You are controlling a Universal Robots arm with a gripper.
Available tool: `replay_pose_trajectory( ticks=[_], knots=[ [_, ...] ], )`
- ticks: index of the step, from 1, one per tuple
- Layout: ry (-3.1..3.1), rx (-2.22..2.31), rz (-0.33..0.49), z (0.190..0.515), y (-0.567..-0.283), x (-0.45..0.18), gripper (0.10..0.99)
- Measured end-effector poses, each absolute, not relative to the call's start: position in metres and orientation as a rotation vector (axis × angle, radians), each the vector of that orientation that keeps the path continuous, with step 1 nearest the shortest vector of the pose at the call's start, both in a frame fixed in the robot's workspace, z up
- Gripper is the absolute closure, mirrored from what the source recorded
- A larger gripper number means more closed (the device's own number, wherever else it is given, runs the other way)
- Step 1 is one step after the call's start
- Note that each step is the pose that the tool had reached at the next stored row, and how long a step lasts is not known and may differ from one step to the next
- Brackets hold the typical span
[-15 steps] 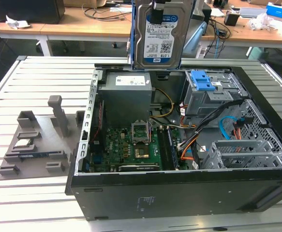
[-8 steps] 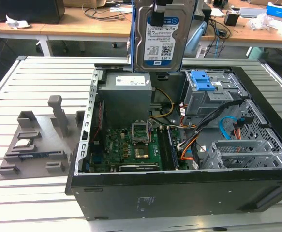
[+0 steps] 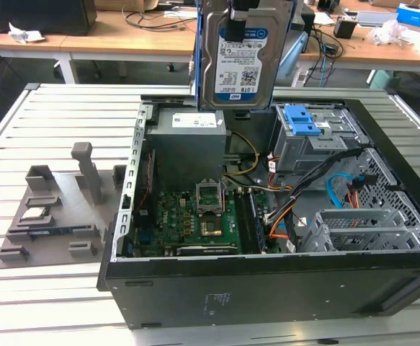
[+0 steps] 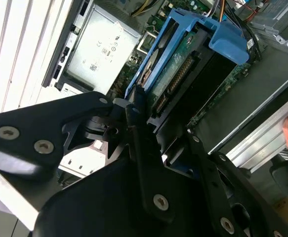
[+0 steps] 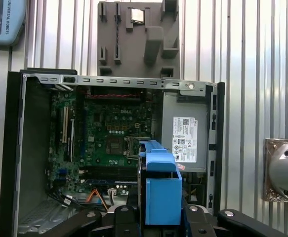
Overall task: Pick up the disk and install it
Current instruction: 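Pick up the disk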
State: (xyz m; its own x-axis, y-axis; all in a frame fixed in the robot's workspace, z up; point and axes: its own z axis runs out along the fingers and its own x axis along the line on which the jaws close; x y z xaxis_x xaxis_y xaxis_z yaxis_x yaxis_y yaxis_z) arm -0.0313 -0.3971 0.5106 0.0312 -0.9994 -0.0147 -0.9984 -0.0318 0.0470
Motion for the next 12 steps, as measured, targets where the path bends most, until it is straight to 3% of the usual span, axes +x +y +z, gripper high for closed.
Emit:
replay_pose_trajectory(
  ticks=[12],
  knots=[
    [-2.169,2.239,-0.068,0.510,-0.413,-0.031,0.722]
  ],
)
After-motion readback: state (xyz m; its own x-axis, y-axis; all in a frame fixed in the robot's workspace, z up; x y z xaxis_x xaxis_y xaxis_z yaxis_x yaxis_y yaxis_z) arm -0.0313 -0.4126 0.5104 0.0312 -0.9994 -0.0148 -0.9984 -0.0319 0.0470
